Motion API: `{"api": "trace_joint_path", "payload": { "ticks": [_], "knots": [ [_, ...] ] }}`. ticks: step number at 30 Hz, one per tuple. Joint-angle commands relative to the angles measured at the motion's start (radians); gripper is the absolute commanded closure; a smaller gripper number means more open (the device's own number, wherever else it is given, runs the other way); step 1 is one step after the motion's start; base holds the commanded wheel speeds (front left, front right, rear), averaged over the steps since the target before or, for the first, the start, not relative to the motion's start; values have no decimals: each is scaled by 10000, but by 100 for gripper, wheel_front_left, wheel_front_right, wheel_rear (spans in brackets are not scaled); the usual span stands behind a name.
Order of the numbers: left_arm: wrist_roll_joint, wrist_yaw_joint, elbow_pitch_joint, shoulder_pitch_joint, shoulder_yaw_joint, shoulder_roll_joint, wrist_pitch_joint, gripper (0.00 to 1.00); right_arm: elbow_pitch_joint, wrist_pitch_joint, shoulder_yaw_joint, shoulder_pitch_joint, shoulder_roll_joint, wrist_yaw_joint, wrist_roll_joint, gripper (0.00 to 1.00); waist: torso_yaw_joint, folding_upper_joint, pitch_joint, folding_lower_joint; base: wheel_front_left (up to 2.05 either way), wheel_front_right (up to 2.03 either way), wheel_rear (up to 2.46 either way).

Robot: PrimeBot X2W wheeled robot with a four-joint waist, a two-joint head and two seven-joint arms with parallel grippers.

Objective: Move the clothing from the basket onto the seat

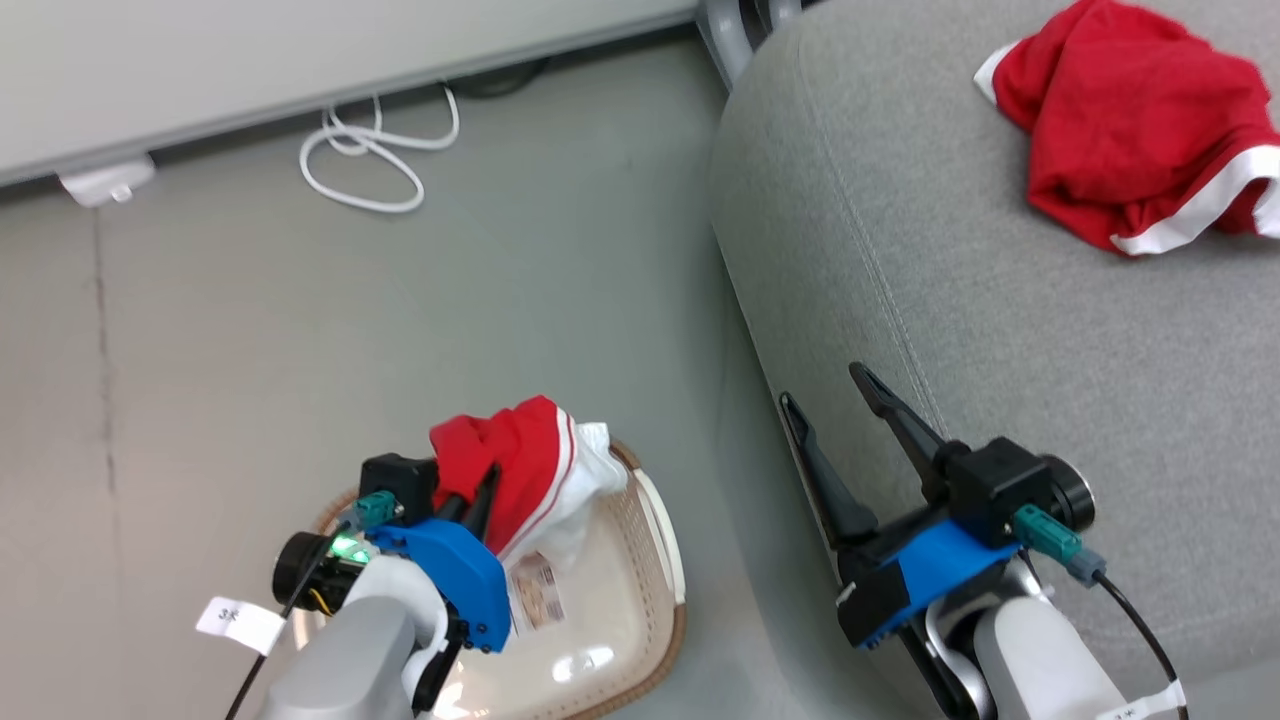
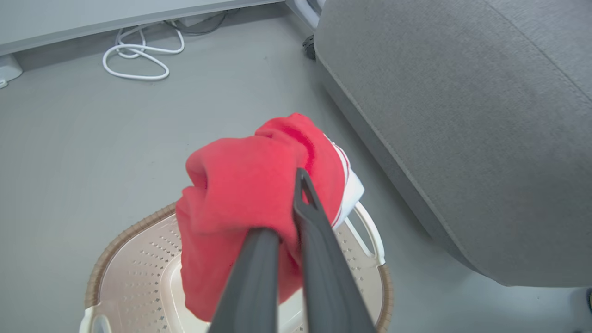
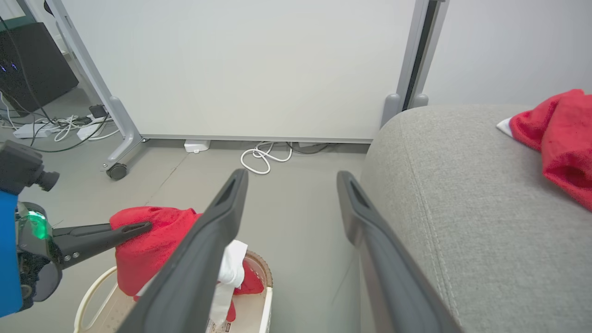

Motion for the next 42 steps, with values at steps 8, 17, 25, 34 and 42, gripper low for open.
{"api": "trace_joint_path", "payload": {
  "ticks": [8,17,25,34,42],
  "knots": [
    [-320,-19,-873,-51,-656,145,-186,100,-58,415,-474,1016,-15,3,-103,0,530,-1,-1654,3,0,0,0],
    [-448,-19,-1836,-825,-1234,-156,-219,100,-177,828,-442,1676,-17,1,10,0,1321,-1,-2684,3,0,0,0],
    [-581,-19,-2506,-1613,-1511,-505,-232,100,-149,1062,-214,1919,-18,1,123,0,1700,-1,-3186,3,0,0,0],
    [-701,-19,-2784,-2287,-1729,-770,-204,100,-110,1229,-53,1913,-18,1,129,0,1871,-1,-3263,3,0,0,0],
    [-795,-19,-2790,-2452,-1922,-870,-209,100,12,1265,149,1704,-18,1,167,0,1878,-1,-3244,3,0,0,0]
  ]
}}
